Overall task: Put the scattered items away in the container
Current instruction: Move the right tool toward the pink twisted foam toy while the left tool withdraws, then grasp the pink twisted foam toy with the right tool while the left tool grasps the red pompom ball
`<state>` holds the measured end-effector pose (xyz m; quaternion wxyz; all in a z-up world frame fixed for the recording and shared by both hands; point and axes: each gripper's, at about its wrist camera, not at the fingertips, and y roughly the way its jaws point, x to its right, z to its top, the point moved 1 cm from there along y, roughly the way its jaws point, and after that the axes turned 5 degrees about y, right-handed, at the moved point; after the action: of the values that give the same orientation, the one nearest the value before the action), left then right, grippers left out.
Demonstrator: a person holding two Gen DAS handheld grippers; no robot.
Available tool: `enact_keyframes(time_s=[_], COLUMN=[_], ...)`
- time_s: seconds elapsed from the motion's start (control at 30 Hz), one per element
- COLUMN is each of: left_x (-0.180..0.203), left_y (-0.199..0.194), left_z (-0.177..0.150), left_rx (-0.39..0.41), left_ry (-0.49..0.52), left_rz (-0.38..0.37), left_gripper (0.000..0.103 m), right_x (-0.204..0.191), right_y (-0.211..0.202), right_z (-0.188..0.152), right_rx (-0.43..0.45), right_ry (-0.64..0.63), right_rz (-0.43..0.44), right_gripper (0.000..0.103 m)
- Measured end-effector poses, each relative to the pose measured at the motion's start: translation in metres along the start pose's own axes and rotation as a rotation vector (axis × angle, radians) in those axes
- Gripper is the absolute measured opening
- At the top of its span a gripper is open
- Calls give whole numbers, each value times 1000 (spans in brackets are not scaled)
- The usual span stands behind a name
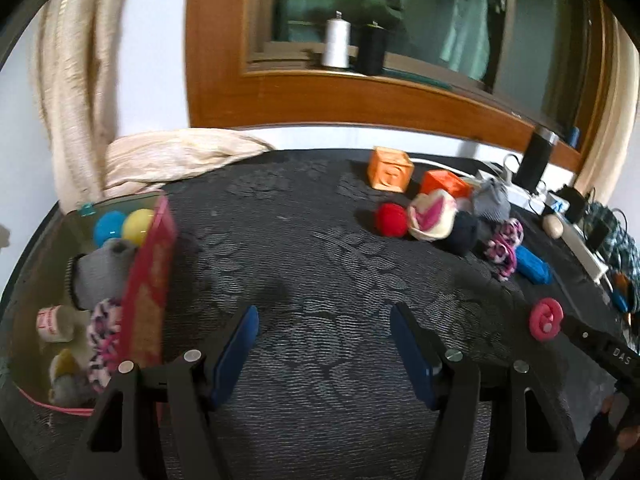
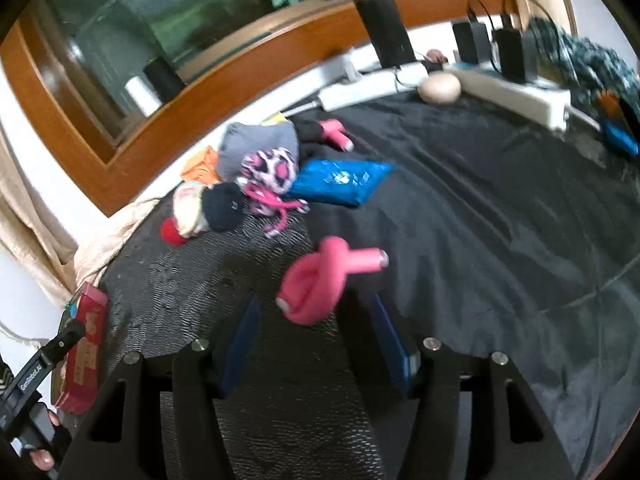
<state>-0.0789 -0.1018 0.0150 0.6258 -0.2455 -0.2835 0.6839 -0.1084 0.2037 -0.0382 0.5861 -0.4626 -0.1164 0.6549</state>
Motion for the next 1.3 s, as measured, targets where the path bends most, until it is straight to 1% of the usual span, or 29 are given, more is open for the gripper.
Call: enact_keyframes(time_s=[0.07,0.2,0.47,0.5,0.53,0.57,0.6,0.67,0.8,0.9,0.97,1.07,1.17,1.3], left_x=[7,14,4,4,4,4,5,7,16,32,43,57,60,55], left_y=[3,8,20,22,23,25,27,31,41,51,61,82,105,132], left_z=[0,0,0,0,0,0,1,3,13,26,33,46,58,68], left_rx=[-8,-21,-46,-48,-50,-54,-58,-66,-77,-74,-74,-101,-118,-129], left_ry=[15,33,10,10,10,11,13,19,39,75,97,108,101,111], left_rz=[-6,-8,0,0,0,-1,-2,-9,-30,-55,-80,-119,-116,-64], left_gripper=[70,70,70,70,70,70,70,70,70,70,70,70,70,70], right_x=[4,-2,-11,-13,-14,-14,-14,-15,-15,-14,-12,-10,-11,-12], right_y=[5,15,41,42,43,43,44,45,40,35,36,37,41,43], right_z=[1,5,18,19,20,20,20,20,22,23,24,25,26,26], right_rx=[-19,-34,-60,-58,-55,-51,-47,-38,-1,20,15,3,-9,-20], right_ry=[16,6,-20,-28,-37,-47,-57,-76,-87,-86,-75,-56,-48,-50], right_rz=[3,10,-20,-28,-35,-44,-53,-68,-50,-30,-16,2,19,35], right_gripper=[62,62,62,61,57,47,40,33,33,33,33,33,33,33])
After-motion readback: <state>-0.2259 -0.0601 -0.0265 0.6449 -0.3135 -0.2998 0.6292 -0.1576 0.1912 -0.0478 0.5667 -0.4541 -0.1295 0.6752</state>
